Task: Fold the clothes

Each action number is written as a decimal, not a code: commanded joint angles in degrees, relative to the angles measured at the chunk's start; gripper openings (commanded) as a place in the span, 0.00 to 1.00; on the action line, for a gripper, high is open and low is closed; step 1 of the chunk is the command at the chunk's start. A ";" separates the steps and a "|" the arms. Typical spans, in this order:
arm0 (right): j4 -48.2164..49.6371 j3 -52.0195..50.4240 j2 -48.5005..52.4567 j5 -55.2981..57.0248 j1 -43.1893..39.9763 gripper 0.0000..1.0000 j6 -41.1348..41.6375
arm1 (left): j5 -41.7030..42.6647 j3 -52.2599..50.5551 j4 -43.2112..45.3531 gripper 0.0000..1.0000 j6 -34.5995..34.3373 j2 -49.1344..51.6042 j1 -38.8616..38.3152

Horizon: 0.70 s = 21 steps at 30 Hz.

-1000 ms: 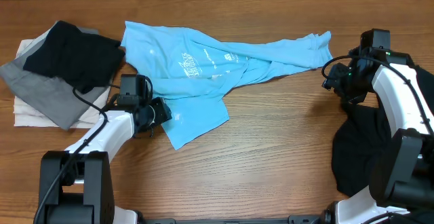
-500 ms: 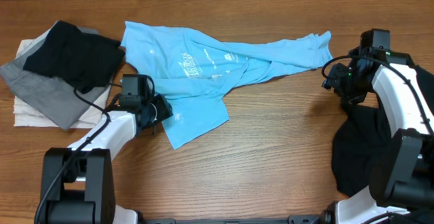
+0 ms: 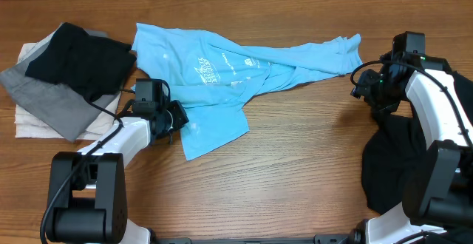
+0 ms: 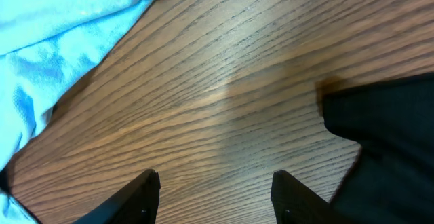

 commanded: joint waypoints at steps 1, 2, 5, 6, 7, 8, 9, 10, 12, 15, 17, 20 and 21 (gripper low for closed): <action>-0.33 1.05 -0.94 0.55 0.11 0.58 -0.24 | 2.56 0.00 -7.93 0.04 3.74 0.72 -0.26; -0.50 1.05 -0.94 0.52 0.11 0.58 -0.26 | 2.54 0.70 -11.10 0.04 4.46 -0.22 -0.26; -1.09 1.03 -0.92 0.50 0.11 0.61 -0.33 | 1.16 2.60 -23.17 0.04 7.08 -4.22 0.07; -1.29 1.03 -0.92 0.50 0.11 0.61 -0.48 | -1.33 2.99 -27.91 0.04 7.19 -6.08 0.46; -1.51 1.01 -0.87 0.52 0.13 0.61 -0.48 | -4.26 3.08 -31.41 0.04 7.15 -7.74 0.87; -1.57 1.01 -0.70 0.50 0.11 0.61 -0.48 | -6.34 3.08 -33.48 0.04 7.15 -8.94 1.27; -1.62 1.01 -0.52 0.48 0.11 0.61 -0.48 | -9.18 3.08 -36.06 0.04 7.13 -10.64 2.01; -1.60 1.01 -0.15 0.35 0.17 0.61 -0.48 | -11.78 3.08 -38.14 0.04 7.10 -12.48 3.06; -1.49 1.01 0.63 -0.63 0.28 0.60 -0.85 | -13.27 3.08 -39.98 0.04 7.21 -15.30 5.25; -0.66 1.01 2.32 -5.92 1.55 0.59 -4.87 | -10.73 3.08 -39.82 0.04 10.23 -19.74 8.33; 0.72 1.01 2.80 -7.13 2.84 0.59 -6.56 | -10.80 3.08 -39.91 0.04 10.29 -20.37 8.31; 5.35 1.01 3.34 -6.78 5.38 0.60 -8.83 | -10.64 3.02 -39.89 0.04 10.36 -20.24 8.24; 7.48 1.01 3.78 -6.21 6.34 0.62 -9.27 | -10.54 3.02 -39.89 0.04 10.36 -20.20 8.26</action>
